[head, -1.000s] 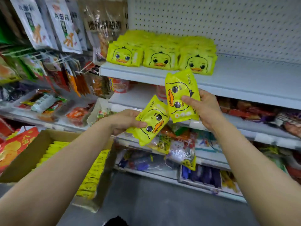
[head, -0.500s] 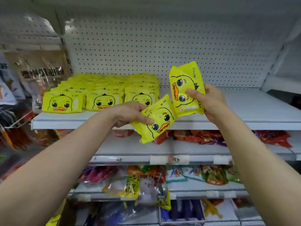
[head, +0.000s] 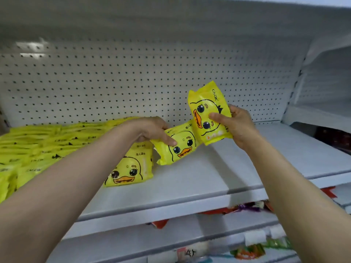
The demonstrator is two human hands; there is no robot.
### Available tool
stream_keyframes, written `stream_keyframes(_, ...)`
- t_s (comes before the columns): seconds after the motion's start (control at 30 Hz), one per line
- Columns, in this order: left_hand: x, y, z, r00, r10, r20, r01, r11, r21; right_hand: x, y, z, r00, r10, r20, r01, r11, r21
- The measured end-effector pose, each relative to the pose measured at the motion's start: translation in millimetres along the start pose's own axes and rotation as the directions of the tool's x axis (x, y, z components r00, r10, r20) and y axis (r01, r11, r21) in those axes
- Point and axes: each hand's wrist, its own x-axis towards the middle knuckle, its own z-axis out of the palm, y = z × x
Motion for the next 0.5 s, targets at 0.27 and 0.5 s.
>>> stream_keyframes(0.27,69.5,9.5,-8.6,0.995,0.011,-0.102,0.005,0.989,0.149,49.1,26.8,-20.2,0.998,0.049,0.033,-0.049,0.999,-0.018)
stream_keyframes(0.5,104.5,3.0,-18.8,0.974,0.06,-0.218,0.024,0.931,0.365,75.0,41.3,-22.2,0.99,0.073,0.121,-0.068,0.997,-0.045)
